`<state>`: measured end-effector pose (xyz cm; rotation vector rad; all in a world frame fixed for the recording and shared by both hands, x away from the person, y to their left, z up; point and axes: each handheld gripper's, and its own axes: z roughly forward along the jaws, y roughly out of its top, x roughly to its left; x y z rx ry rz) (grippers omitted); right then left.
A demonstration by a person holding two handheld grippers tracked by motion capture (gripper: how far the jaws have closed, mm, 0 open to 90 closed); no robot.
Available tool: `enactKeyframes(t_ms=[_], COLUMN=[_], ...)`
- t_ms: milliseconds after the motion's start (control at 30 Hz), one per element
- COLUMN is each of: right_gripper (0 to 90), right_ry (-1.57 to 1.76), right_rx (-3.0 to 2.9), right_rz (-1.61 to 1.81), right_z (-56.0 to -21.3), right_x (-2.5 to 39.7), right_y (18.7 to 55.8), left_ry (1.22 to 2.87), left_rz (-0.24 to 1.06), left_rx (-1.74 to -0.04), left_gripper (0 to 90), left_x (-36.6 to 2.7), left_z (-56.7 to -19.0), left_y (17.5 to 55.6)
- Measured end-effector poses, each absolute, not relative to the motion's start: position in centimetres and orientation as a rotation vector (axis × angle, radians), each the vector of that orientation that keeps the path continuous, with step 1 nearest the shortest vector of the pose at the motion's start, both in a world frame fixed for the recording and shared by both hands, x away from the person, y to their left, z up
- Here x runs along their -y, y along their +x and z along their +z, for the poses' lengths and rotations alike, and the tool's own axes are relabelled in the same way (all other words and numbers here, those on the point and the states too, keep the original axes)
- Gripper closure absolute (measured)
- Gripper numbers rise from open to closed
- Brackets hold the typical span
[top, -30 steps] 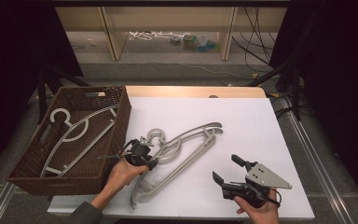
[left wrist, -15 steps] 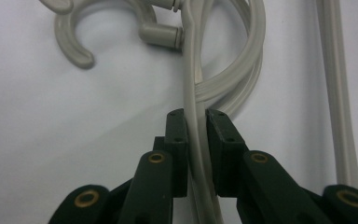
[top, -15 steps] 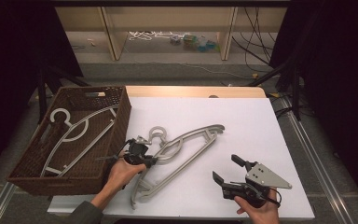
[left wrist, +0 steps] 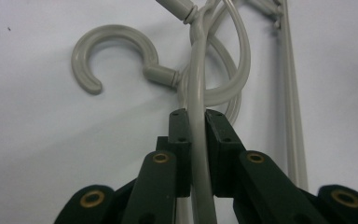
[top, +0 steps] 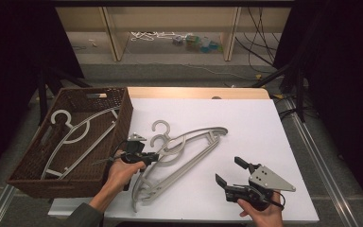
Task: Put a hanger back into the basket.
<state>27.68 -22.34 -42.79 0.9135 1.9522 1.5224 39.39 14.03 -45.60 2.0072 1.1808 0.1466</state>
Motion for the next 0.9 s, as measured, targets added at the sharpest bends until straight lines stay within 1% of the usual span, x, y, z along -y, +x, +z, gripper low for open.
enactKeyframes(t_ms=[333,500,533,700,900], right_gripper=[16.5,16.5,16.5,16.5,16.5], right_ry=[0.909,0.912,0.912,0.915,0.922], right_rx=[-1.942,-1.955,-1.951,-1.943,-1.955], right_rz=[1.551,1.524,1.523,1.523,1.521], right_z=[-42.9,-42.8,-42.8,-42.8,-42.9], right_x=[22.2,22.4,22.4,22.4,22.4], right_y=[27.7,27.6,27.6,27.6,27.7], left_ry=[1.887,1.870,1.864,1.832,1.790], left_rz=[0.088,0.094,0.088,0.122,0.119], left_rx=[-1.180,-1.136,-1.106,-1.088,-1.095], left_gripper=[81.2,81.2,81.3,81.2,81.2], left_x=[-14.4,-14.4,-14.5,-14.9,-16.1], left_z=[-44.4,-43.0,-42.4,-41.2,-40.1], left_y=[39.1,38.7,38.6,38.5,38.5])
